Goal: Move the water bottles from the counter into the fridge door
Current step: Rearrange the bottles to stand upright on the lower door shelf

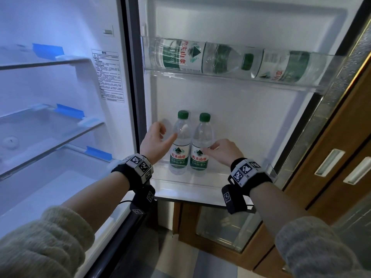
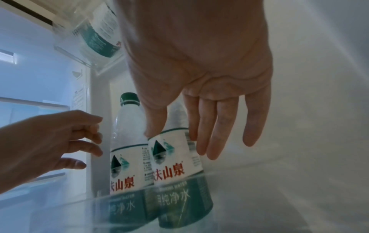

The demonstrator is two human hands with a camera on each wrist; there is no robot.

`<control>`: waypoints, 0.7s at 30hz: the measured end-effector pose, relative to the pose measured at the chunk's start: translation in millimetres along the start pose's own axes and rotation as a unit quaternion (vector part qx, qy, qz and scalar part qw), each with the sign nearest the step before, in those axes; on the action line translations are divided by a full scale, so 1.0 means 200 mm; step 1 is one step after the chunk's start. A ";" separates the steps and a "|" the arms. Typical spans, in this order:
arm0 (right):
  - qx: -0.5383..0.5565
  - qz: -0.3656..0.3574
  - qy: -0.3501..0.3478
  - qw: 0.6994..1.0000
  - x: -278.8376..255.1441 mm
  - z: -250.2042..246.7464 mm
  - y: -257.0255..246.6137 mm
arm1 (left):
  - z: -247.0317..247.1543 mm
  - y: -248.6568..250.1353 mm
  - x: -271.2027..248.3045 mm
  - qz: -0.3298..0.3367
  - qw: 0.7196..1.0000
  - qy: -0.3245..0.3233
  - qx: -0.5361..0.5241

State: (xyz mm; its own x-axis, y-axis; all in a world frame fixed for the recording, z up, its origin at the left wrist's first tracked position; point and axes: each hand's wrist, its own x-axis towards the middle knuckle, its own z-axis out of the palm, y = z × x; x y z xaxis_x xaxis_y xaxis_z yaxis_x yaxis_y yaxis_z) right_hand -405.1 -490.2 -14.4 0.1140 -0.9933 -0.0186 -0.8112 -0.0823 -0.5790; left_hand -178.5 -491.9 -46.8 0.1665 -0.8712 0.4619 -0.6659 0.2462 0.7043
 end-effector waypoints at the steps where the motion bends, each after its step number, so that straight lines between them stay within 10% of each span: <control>1: -0.008 -0.002 0.013 1.000 -0.01 -0.02 -0.02 | -0.01 0.02 0.00 0.005 1.000 -0.001 0.005; 14: -0.068 -0.140 0.094 0.983 -0.09 -0.23 -0.29 | -0.19 0.34 -0.05 0.070 0.996 0.039 0.025; 21: -0.020 -0.325 0.291 0.900 -0.22 -0.48 -0.48 | -0.22 0.56 -0.04 0.078 0.995 0.061 0.032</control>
State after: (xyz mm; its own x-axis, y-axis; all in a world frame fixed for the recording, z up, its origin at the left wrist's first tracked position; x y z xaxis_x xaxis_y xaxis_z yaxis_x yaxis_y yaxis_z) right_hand -386.9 -445.4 121.0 0.2617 -0.6074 0.7500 -0.7028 -0.6526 -0.2832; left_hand -221.5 -439.1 52.5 0.1426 -0.7654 0.6276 -0.7354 0.3425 0.5848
